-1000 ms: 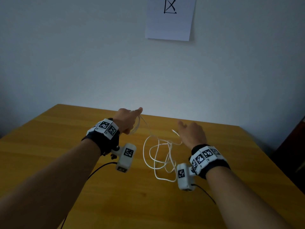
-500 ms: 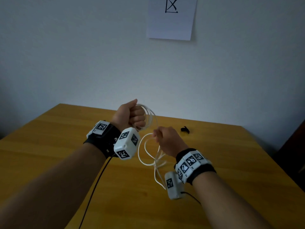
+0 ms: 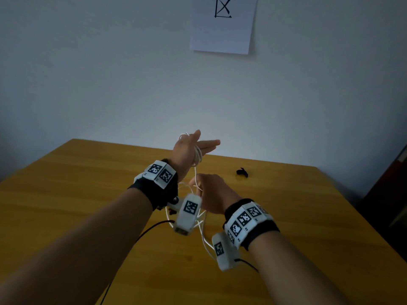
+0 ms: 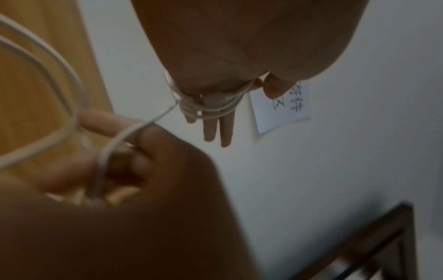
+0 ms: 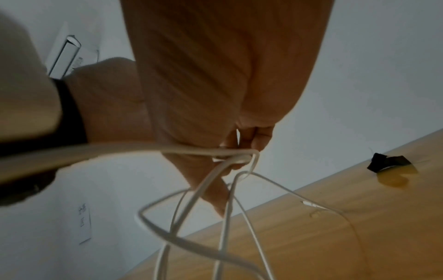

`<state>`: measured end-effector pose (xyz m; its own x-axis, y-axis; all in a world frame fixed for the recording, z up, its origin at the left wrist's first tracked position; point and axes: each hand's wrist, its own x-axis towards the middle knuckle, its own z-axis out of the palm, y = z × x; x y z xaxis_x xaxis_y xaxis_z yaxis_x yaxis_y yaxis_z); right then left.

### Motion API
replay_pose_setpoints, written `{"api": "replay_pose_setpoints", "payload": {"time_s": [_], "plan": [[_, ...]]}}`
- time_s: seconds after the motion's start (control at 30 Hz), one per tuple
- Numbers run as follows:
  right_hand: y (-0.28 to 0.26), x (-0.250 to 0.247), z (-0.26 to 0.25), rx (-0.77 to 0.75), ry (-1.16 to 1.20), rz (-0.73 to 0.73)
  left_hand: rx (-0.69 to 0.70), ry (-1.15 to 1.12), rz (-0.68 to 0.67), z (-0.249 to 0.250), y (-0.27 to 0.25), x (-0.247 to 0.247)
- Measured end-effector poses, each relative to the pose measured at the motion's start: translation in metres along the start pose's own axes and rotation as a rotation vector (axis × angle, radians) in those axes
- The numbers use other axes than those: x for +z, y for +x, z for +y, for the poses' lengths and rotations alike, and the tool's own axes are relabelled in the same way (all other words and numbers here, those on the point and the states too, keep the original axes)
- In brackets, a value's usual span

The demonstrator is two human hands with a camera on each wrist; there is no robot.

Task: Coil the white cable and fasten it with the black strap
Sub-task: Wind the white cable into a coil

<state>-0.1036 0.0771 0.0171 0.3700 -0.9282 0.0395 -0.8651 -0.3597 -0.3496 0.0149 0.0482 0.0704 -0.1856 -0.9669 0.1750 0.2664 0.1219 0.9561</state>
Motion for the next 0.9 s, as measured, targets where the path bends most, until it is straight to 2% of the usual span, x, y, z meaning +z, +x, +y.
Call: {"api": "replay_pose_setpoints", "payload": {"time_s": [0.1, 0.27, 0.37, 0.5, 0.67, 0.77, 0.9], "plan": [[-0.003, -0.003, 0.004, -0.001, 0.071, 0.043, 0.032, 0.389, -0.002, -0.010, 0.003, -0.010], [-0.007, -0.010, 0.010, 0.026, 0.046, 0.094, 0.111, 1.086, -0.067, -0.019, -0.002, -0.019], [-0.008, -0.012, 0.014, 0.056, 0.000, 0.145, 0.112, 1.363, -0.052, -0.023, -0.002, -0.023], [-0.006, -0.015, 0.020, 0.093, -0.050, 0.211, 0.091, 1.524, -0.069, -0.025, -0.003, -0.020], [-0.003, -0.019, 0.023, 0.086, -0.186, 0.301, 0.107, 1.562, -0.088, -0.023, -0.002, -0.019], [-0.005, -0.023, 0.027, 0.096, -0.319, 0.322, 0.135, 1.649, -0.090, -0.018, 0.001, -0.023], [-0.011, -0.029, 0.039, 0.169, -0.343, 0.320, 0.107, 1.730, -0.089, -0.015, 0.003, -0.035]]}}
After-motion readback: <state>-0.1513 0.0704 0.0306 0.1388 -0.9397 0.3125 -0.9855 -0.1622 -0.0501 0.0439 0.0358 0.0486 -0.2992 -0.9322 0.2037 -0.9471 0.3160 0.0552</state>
